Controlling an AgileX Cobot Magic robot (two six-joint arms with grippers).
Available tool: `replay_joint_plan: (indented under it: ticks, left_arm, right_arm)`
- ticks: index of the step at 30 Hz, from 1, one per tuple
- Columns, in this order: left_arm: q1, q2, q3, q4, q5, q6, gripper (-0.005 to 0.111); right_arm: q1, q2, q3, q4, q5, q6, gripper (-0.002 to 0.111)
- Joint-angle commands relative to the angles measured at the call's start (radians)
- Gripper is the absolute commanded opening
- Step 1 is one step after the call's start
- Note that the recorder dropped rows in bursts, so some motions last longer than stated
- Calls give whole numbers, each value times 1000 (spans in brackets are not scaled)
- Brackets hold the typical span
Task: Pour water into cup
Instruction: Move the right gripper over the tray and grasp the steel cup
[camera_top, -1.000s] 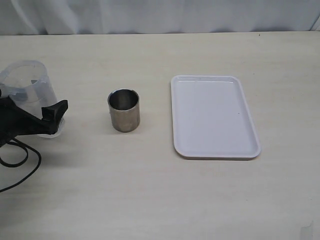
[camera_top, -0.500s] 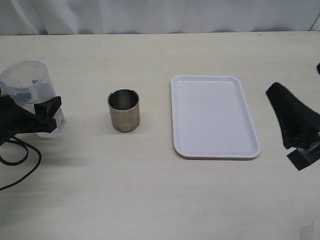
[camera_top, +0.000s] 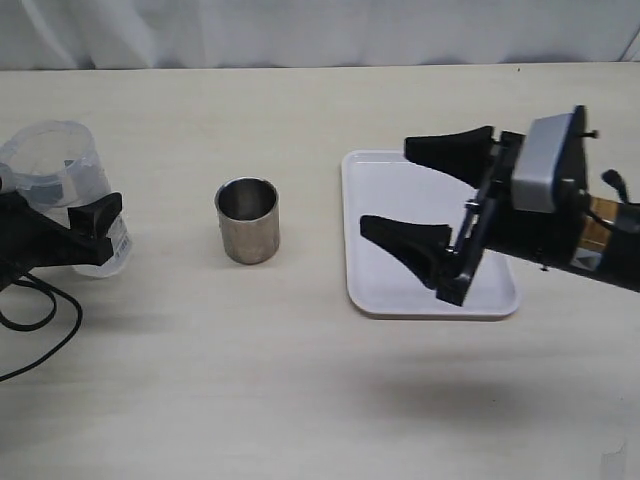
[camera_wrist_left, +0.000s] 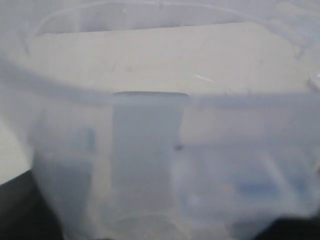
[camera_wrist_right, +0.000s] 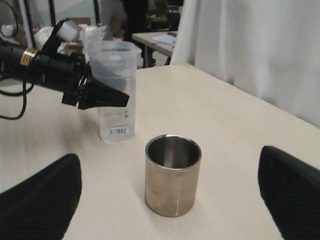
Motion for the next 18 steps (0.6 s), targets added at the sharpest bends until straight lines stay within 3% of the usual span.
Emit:
replay_joint_plan:
  ticks: [1,7,11,18]
  left_arm:
    - [3,4,-3,7,-8,-4,0]
    - [3,4,-3,7,-8,-4,0]
    - [3,4,-3,11,-8,-9,0]
    - [3,4,-3,45,-8,-21,0]
  right_arm:
    - [91,137,-152,-8,133,-35,93]
    - [163,244,-261,17,119,-27,92]
    - [212,332,-338,17,215,-29,92]
    - [219,458,-448,61,195,-17,92]
